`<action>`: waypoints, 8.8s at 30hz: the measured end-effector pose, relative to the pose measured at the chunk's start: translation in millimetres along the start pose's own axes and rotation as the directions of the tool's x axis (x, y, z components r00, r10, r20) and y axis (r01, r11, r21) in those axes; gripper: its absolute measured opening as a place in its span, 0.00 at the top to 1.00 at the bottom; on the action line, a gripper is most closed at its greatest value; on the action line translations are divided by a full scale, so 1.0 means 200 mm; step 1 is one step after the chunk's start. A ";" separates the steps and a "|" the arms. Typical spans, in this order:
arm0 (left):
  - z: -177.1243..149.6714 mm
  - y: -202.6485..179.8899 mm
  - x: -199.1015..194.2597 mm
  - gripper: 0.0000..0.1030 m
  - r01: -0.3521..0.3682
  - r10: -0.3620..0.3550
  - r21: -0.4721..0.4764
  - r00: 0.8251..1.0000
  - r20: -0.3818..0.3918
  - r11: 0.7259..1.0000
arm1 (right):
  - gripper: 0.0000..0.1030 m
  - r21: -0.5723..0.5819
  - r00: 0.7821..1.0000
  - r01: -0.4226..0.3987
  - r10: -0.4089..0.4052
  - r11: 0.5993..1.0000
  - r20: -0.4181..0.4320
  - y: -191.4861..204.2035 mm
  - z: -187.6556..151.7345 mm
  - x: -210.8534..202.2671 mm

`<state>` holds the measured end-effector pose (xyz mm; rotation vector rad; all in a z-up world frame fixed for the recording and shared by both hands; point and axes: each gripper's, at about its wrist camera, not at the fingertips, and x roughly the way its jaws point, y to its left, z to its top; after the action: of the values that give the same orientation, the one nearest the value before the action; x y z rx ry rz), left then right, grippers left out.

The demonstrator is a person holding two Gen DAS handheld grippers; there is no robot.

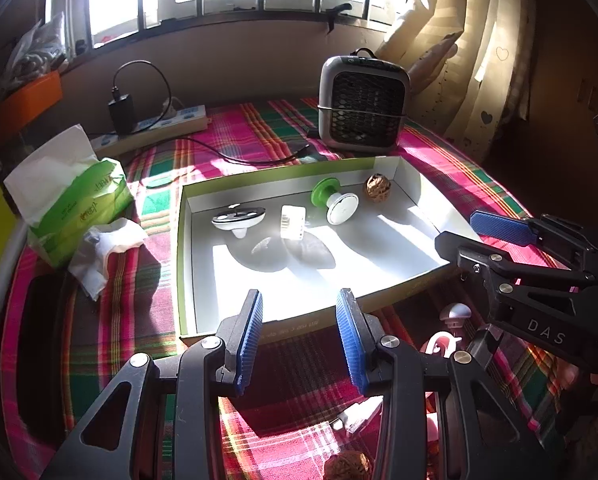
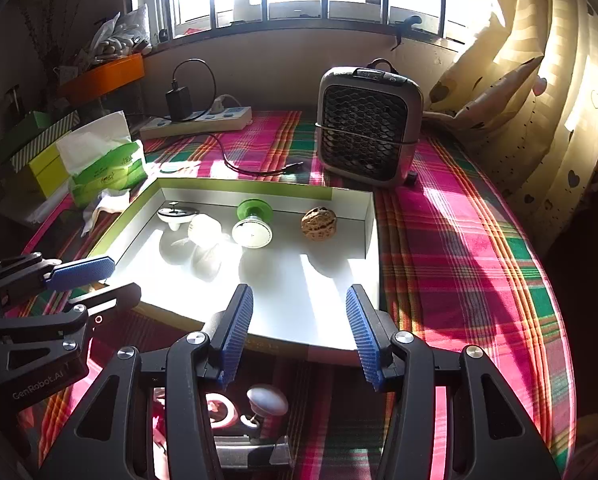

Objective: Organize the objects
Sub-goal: 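Withdraw both tools from box, right tool approaching black rectangular gadget, then position left tool around the walnut while right tool lowers onto black rectangular gadget, then close left tool on the walnut while right tool closes on black gadget, then carry walnut with left tool while right tool carries black gadget over box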

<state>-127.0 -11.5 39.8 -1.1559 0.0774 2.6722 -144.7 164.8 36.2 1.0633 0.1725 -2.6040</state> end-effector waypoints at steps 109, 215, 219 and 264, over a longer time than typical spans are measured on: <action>-0.42 -0.02 -0.13 0.65 0.142 -0.145 -0.045 0.986 -0.081 0.989 | 0.29 -0.029 0.988 0.132 -0.134 0.991 -0.079 0.00 -0.43 -0.25; -0.41 0.00 -0.11 0.76 0.118 -0.123 -0.077 0.990 -0.069 0.990 | 0.76 0.101 0.989 0.110 -0.099 0.989 -0.111 -0.11 -0.38 -0.09; -0.41 0.00 -0.11 0.76 0.118 -0.123 -0.072 0.990 -0.069 0.990 | 0.76 0.100 0.989 0.111 -0.100 0.989 -0.112 -0.11 -0.38 -0.09; -0.24 0.01 -0.17 0.76 0.138 -0.139 -0.059 0.990 -0.007 0.989 | 0.76 0.108 0.994 0.086 -0.078 0.990 -0.076 -0.15 -0.27 -0.16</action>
<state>-71.0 -26.7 30.6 -1.1491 -0.0765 2.5617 -98.6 212.8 19.4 1.2126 0.0903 -2.6778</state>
